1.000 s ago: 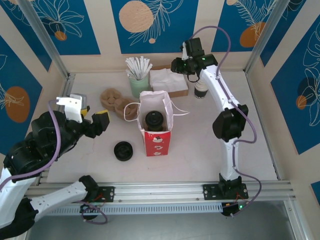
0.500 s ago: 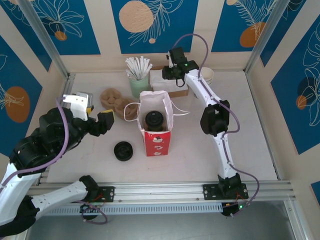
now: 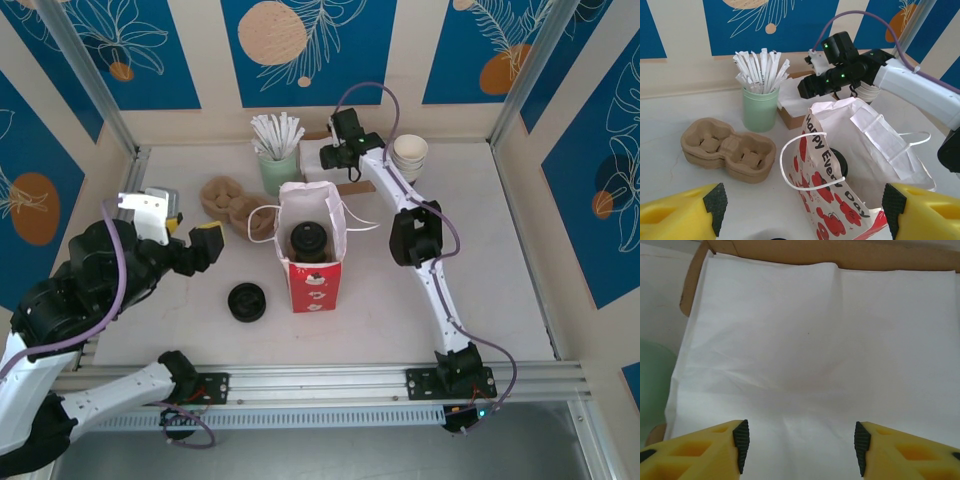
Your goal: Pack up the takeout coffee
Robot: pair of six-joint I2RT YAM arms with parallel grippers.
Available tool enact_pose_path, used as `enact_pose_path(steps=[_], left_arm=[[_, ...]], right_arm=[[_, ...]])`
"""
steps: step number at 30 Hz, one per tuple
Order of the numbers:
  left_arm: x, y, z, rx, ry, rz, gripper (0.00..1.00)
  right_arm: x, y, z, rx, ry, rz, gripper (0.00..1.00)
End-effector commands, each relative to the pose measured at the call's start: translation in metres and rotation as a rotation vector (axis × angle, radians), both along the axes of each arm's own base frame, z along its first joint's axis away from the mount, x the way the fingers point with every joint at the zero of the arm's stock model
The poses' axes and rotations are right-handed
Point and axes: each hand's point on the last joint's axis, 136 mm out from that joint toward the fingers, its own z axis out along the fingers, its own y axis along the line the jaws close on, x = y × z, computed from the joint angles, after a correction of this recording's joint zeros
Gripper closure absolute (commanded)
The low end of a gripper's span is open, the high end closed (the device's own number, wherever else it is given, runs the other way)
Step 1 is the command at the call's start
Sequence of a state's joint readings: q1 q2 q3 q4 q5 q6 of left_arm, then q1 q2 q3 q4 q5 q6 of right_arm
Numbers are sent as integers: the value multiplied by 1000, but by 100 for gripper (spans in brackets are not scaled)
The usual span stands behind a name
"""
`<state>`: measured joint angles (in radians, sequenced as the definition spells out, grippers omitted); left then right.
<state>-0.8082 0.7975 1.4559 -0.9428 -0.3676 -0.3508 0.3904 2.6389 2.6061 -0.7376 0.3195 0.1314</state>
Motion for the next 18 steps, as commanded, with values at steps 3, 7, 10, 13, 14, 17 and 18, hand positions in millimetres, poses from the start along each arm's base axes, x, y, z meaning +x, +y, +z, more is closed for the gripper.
enact_pose_path(steps=[3,7,10,13,14,17,18], left_arm=[[-4,0,4,-25,0,-7,17],[-4,0,3,-23,2,-6,17],[-3,0,3,-21,4,-6,18],[-3,-1,3,-21,5,-7,18],[-3,-1,4,-22,3,-8,17],[-3,0,5,-18,2,-7,17],[-3,0,6,-19,0,-5,18]], right_arm=[[16,-5,-1,-43,-58,12,35],[18,-8,-15,-64,-50,20,31],[19,-10,-21,-72,-44,19,30],[20,-13,-28,-77,-33,17,29],[20,-13,-32,-79,-26,18,29],[19,-19,-39,-82,-8,7,29],[20,-22,-41,-76,0,3,29]])
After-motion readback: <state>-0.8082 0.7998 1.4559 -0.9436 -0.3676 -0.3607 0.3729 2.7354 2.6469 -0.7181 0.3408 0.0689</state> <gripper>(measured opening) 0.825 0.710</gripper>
